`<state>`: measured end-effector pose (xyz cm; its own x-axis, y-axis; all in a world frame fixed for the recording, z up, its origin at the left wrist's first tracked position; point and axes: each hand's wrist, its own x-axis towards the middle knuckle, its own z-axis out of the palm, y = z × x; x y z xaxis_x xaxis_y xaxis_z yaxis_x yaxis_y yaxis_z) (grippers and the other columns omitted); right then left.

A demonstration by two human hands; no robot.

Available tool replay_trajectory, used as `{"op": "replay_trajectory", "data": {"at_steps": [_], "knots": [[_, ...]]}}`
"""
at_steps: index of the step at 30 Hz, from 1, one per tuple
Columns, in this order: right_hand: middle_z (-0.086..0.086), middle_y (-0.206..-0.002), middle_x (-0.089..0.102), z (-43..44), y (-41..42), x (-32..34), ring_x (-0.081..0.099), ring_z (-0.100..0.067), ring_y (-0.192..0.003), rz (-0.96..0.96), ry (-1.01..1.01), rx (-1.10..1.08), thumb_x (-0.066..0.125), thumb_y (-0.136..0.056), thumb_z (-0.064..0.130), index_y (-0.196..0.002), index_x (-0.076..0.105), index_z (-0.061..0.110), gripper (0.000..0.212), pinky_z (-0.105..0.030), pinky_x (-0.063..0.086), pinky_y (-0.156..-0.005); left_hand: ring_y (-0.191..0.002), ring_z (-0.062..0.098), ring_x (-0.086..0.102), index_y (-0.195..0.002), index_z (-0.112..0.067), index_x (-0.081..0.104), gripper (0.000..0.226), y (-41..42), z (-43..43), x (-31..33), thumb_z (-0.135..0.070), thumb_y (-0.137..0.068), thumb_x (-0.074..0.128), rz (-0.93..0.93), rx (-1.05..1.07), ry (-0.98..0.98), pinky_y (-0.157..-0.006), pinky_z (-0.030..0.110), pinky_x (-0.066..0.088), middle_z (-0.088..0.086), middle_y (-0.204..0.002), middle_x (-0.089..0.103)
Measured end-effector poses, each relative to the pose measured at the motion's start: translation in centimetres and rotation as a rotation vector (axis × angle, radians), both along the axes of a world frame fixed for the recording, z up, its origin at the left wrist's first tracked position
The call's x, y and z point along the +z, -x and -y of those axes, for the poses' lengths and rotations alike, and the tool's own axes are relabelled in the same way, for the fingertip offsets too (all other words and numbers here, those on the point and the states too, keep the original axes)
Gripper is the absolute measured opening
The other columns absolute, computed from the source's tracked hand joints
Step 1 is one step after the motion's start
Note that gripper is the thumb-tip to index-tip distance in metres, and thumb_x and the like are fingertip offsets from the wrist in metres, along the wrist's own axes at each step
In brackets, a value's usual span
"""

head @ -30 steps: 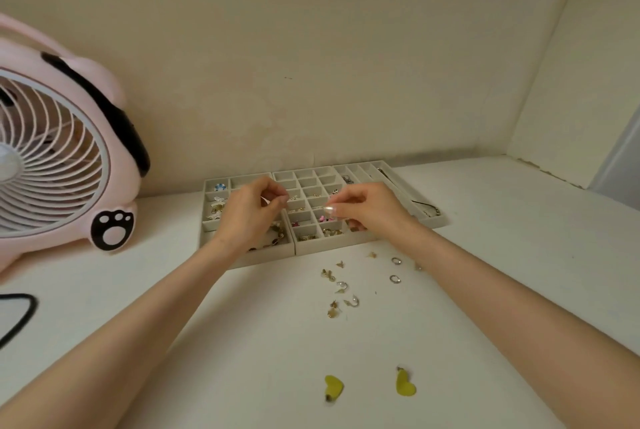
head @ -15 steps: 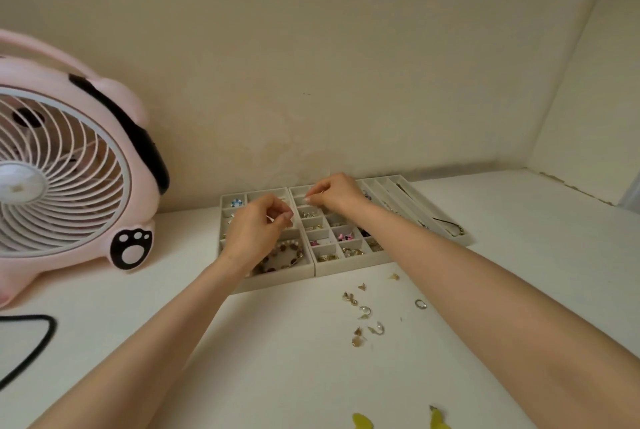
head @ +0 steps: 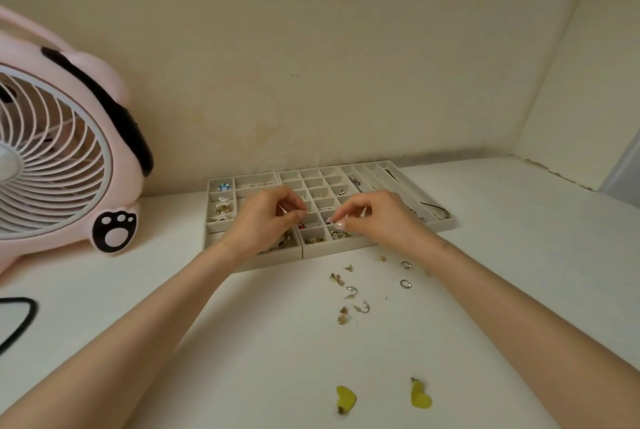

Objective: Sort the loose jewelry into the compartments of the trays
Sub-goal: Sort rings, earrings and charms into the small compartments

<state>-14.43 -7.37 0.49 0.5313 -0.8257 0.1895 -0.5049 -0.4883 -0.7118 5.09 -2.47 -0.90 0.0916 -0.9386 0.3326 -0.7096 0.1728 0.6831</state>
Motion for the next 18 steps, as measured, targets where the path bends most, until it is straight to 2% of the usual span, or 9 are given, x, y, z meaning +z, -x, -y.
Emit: {"op": "replay_trajectory", "data": {"at_steps": [2, 4, 6, 9, 13, 18], "knots": [[0.008, -0.074, 0.065, -0.4, 1.1, -0.8, 0.047, 0.008, -0.058, -0.022, 0.017, -0.022, 0.071, -0.080, 0.015, -0.083, 0.075, 0.022, 0.009, -0.008, 0.036, -0.057, -0.062, 0.002, 0.051, -0.081, -0.024, 0.064, 0.009, 0.6, -0.4, 0.1, -0.016, -0.083, 0.067, 0.021, -0.094, -0.010, -0.056, 0.012, 0.039, -0.012, -0.074, 0.062], [0.004, -0.076, 0.065, -0.6, 1.9, -1.5, 0.048, 0.008, -0.058, -0.033, 0.019, -0.031, 0.072, -0.080, 0.014, -0.080, 0.074, 0.024, 0.010, -0.008, 0.036, -0.057, -0.068, 0.003, 0.053, -0.078, -0.025, 0.065, 0.011, 1.0, -0.7, 0.1, -0.015, -0.081, 0.070, 0.063, -0.218, -0.037, -0.067, 0.019, 0.043, -0.009, -0.077, 0.065], [0.001, -0.078, 0.066, -0.8, 2.2, -2.0, 0.048, 0.006, -0.059, -0.033, 0.023, -0.030, 0.073, -0.079, 0.014, -0.078, 0.074, 0.026, 0.012, -0.009, 0.037, -0.059, -0.070, 0.005, 0.054, -0.076, -0.024, 0.066, 0.011, 1.4, -0.7, 0.0, -0.016, -0.078, 0.073, 0.112, -0.329, -0.079, -0.071, 0.026, 0.045, -0.005, -0.079, 0.066], [0.003, -0.081, 0.068, -1.0, 2.3, -2.5, 0.049, 0.001, -0.064, -0.031, 0.029, -0.036, 0.073, -0.079, 0.017, -0.081, 0.075, 0.026, 0.009, -0.010, 0.038, -0.062, -0.073, 0.002, 0.050, -0.077, -0.027, 0.067, 0.009, 2.0, -0.9, -0.2, -0.024, -0.075, 0.076, 0.255, -0.439, -0.129, -0.067, 0.018, 0.041, -0.011, -0.078, 0.061], [0.003, -0.084, 0.069, -1.1, 2.5, -2.8, 0.053, -0.004, -0.069, -0.013, 0.038, -0.030, 0.074, -0.079, 0.017, -0.083, 0.075, 0.023, 0.007, -0.011, 0.040, -0.064, -0.078, -0.004, 0.043, -0.083, -0.028, 0.070, 0.009, 2.7, -1.2, -0.5, -0.034, -0.076, 0.073, 0.484, -0.439, -0.063, -0.067, 0.009, 0.032, -0.017, -0.079, 0.053], [0.002, -0.083, 0.069, -1.0, 2.9, -2.4, 0.050, -0.002, -0.065, -0.007, 0.061, -0.020, 0.072, -0.081, 0.015, -0.081, 0.074, 0.024, 0.009, -0.010, 0.039, -0.063, -0.079, -0.004, 0.041, -0.082, -0.028, 0.068, 0.007, 2.6, -1.1, -1.0, -0.034, -0.078, 0.071, 0.522, -0.414, -0.042, -0.069, 0.018, 0.038, -0.017, -0.079, 0.052]]}}
